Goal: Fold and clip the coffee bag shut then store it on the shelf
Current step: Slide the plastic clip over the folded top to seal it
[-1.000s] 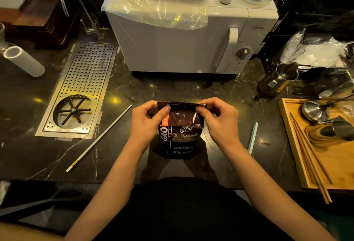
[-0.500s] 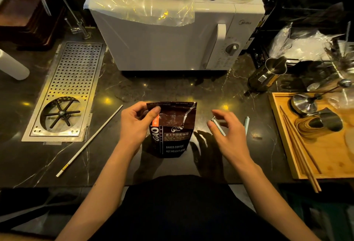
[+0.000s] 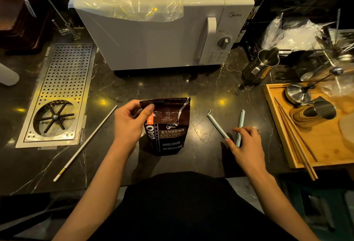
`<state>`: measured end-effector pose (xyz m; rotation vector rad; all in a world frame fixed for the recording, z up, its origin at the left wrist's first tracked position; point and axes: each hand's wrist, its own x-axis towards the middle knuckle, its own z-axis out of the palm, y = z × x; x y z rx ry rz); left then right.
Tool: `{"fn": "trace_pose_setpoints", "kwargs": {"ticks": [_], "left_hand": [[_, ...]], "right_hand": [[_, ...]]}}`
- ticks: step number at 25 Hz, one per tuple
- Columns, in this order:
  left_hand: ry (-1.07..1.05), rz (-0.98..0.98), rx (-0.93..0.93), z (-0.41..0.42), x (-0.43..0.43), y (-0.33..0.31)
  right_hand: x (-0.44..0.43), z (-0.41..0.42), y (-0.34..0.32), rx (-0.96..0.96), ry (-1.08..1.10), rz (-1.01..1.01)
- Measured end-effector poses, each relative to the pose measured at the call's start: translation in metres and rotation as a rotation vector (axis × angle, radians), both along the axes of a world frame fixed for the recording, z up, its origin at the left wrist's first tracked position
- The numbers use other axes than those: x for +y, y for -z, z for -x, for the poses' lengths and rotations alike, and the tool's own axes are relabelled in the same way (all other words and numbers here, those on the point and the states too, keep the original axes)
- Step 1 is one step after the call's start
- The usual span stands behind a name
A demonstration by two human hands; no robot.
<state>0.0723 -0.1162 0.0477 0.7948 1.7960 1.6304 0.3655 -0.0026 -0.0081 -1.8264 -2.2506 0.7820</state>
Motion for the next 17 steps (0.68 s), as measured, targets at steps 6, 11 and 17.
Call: {"fn": "trace_pose_setpoints", "kwargs": {"ticks": [6, 11, 17], "left_hand": [[-0.008, -0.01, 0.01, -0.003, 0.001, -0.001], [-0.003, -0.009, 0.015, -0.001, 0.001, 0.0], [-0.007, -0.008, 0.006, -0.002, 0.001, 0.0]], "right_hand": [[-0.009, -0.007, 0.01, -0.056, 0.047, 0.042], [-0.01, -0.007, 0.012, 0.002, 0.085, 0.055], [-0.008, -0.003, 0.009, 0.08, 0.106, 0.03]]}}
